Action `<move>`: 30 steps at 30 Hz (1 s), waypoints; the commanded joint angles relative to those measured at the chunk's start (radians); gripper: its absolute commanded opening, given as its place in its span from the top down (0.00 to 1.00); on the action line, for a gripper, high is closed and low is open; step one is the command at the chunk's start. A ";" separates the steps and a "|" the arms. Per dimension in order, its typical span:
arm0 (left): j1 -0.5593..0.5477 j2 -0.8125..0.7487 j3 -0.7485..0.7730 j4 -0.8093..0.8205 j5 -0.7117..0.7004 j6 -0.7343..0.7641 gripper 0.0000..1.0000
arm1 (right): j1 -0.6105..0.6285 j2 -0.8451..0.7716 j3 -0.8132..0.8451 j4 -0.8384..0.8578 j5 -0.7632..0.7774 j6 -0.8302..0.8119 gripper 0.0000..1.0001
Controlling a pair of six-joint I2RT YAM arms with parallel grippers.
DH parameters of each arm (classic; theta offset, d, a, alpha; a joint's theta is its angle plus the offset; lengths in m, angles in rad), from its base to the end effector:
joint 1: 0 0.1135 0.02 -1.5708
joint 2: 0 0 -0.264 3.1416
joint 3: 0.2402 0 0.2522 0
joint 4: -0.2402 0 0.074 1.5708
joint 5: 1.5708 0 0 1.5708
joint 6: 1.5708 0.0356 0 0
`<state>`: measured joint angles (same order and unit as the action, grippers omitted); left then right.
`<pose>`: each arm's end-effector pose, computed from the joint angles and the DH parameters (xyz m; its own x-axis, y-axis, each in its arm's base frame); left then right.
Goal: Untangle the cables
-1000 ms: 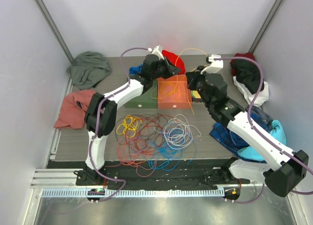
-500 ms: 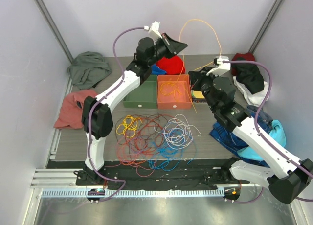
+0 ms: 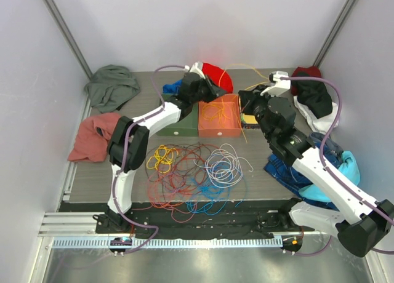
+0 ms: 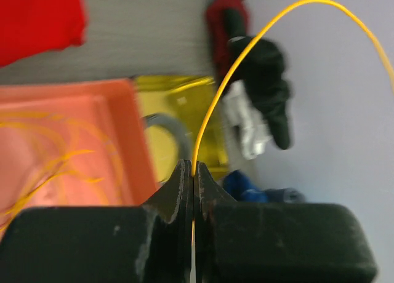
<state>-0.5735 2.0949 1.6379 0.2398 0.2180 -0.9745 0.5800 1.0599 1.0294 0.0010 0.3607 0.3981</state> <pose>0.4197 -0.2803 0.2644 -0.6868 -0.5181 -0.5098 0.2473 0.4930 -0.8342 0.2117 0.1237 0.3931 -0.1071 0.3635 -0.9254 -0.1911 0.9059 0.3779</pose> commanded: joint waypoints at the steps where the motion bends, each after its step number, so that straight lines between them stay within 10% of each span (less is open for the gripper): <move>1: 0.003 -0.015 -0.042 -0.108 -0.130 0.111 1.00 | -0.011 0.003 -0.011 0.082 0.009 0.002 0.99; 30: 0.047 -0.156 -0.201 -0.174 -0.304 0.161 1.00 | -0.135 0.477 -0.077 0.855 -0.230 0.232 0.99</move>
<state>-0.5343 1.9953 1.4105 0.0643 -0.0643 -0.8452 0.4511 1.5032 0.8974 0.7204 0.1467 0.6086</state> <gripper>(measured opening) 0.019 0.028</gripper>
